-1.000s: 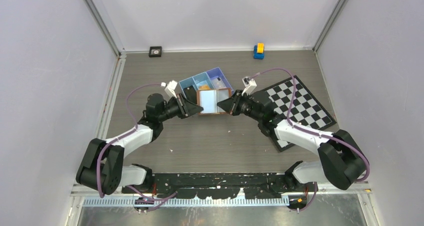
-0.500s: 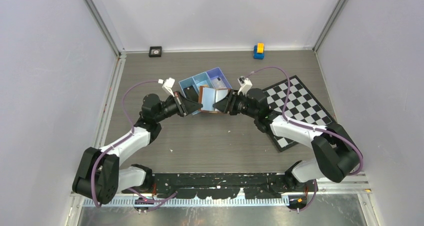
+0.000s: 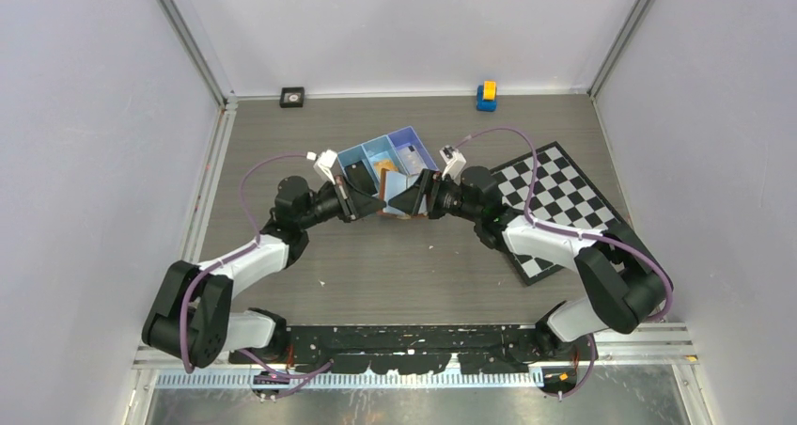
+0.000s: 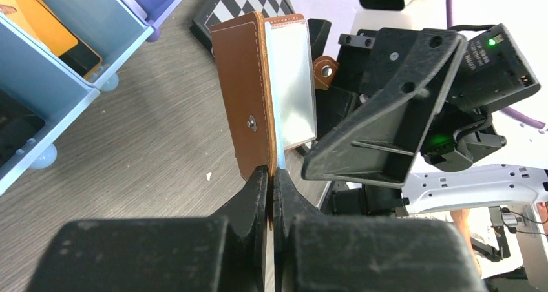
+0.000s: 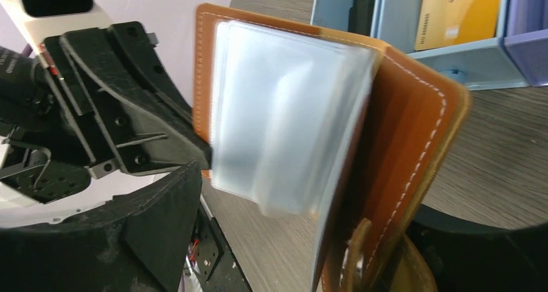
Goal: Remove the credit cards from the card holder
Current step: Place the card holder at the center of the board.
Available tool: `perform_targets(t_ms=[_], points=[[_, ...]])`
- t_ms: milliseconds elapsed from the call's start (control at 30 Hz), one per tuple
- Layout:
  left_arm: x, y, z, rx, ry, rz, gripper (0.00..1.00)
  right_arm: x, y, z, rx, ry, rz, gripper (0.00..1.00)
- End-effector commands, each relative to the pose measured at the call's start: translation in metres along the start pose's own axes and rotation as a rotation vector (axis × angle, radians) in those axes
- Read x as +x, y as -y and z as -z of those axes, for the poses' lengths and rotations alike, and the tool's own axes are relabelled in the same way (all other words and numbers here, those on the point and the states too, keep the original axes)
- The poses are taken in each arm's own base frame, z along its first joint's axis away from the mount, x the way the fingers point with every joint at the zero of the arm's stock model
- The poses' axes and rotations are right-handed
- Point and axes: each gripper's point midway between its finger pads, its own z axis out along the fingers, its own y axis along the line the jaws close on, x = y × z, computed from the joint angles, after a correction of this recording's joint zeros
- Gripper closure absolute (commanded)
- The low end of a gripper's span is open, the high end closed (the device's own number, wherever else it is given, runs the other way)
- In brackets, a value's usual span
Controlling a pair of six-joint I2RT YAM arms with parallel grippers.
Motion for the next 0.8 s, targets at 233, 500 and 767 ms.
perform_targets(t_ms=[233, 500, 767], points=[[-0.010, 0.027, -0.009, 0.089, 0.003, -0.062, 1.00, -0.019, -0.037, -0.002, -0.105, 0.041, 0.033, 0.16], [-0.009, 0.031, -0.009, 0.110, -0.003, -0.062, 1.00, -0.014, -0.033, -0.006, -0.085, 0.018, 0.037, 0.23], [-0.010, 0.041, -0.007, 0.156, 0.013, -0.066, 1.00, -0.013, -0.030, -0.008, -0.076, 0.012, 0.034, 0.36]])
